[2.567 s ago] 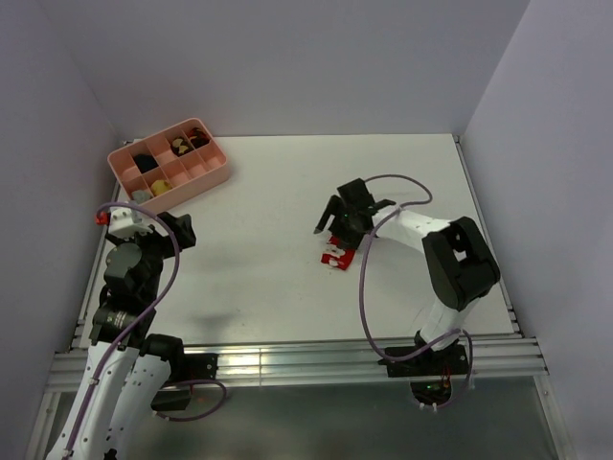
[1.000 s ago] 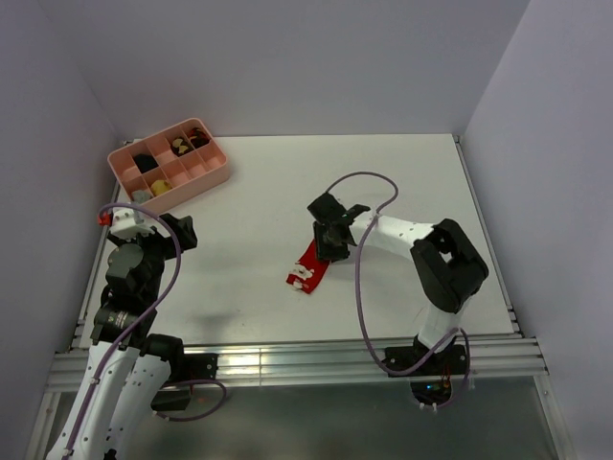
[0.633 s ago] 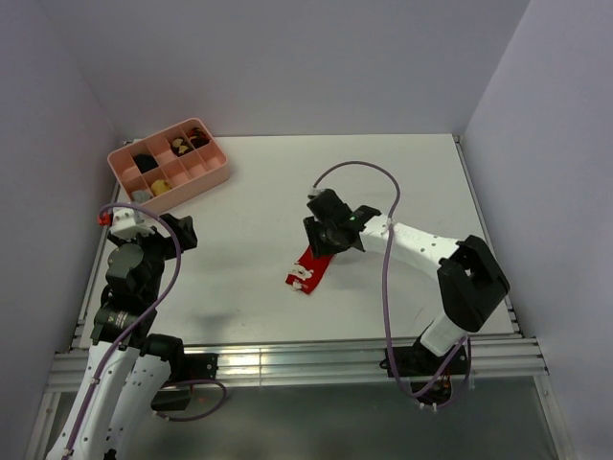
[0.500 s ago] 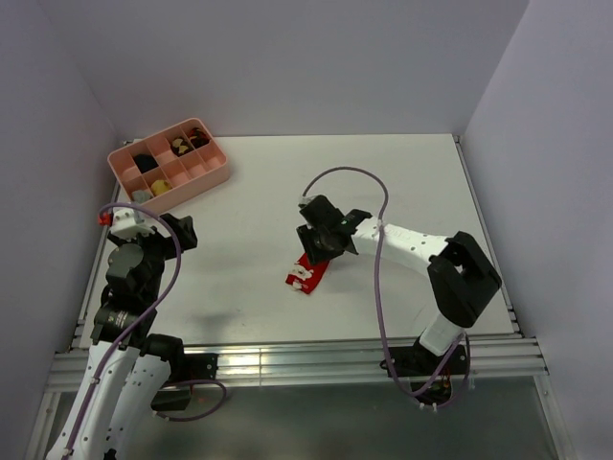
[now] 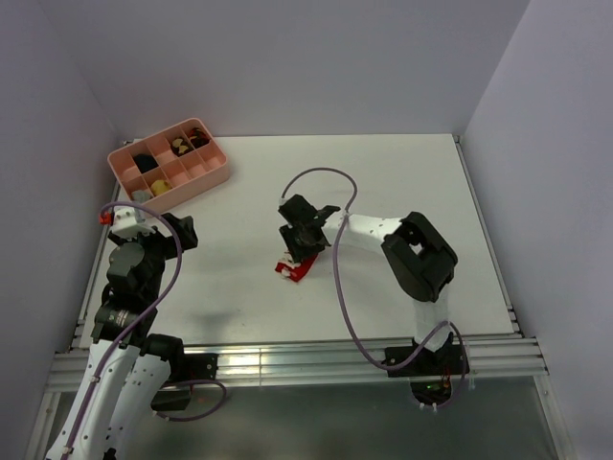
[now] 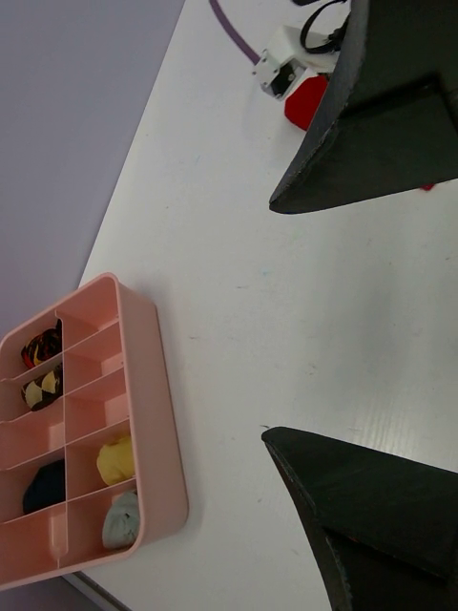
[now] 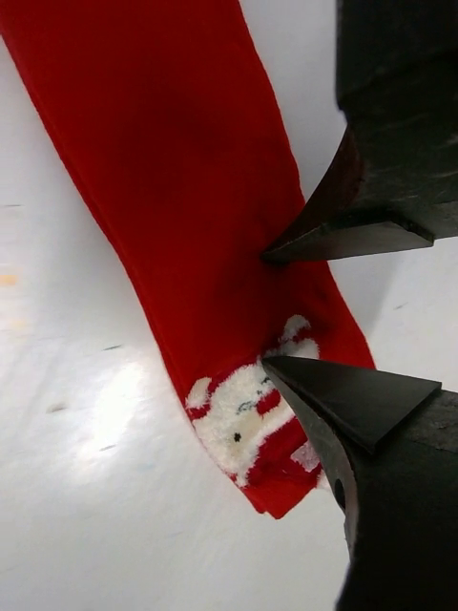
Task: Roll the socks
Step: Move the sock to the center of the board, then roll the sock at the center of the board.
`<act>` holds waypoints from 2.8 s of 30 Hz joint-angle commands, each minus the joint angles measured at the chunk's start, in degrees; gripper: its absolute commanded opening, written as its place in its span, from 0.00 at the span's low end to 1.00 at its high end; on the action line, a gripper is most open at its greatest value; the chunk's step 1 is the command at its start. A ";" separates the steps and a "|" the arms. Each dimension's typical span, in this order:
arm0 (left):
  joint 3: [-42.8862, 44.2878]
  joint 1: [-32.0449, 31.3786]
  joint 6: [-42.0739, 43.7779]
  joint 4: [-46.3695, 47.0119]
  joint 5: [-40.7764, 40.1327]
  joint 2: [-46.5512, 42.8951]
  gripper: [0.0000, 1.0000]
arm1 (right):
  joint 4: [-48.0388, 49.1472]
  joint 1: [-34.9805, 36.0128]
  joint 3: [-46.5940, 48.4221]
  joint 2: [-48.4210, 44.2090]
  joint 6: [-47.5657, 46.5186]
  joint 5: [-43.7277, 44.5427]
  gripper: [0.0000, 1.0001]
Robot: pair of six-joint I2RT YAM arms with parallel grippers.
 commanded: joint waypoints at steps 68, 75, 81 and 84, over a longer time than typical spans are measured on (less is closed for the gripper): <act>0.25 -0.16 0.59 1.24 -1.03 0.74 0.99 | 10.46 14.99 0.30 5.79 -16.08 15.80 0.28; 0.51 -0.16 -0.89 1.41 0.19 2.50 0.99 | 9.76 14.91 1.53 6.50 -13.79 13.79 0.07; 5.16 -0.16 -5.20 -3.06 3.44 8.91 0.98 | 11.42 13.07 2.15 5.36 -9.58 7.11 0.00; 6.31 -0.25 -8.18 -3.69 6.25 11.46 0.97 | 13.70 10.26 0.66 3.69 -5.89 1.14 0.00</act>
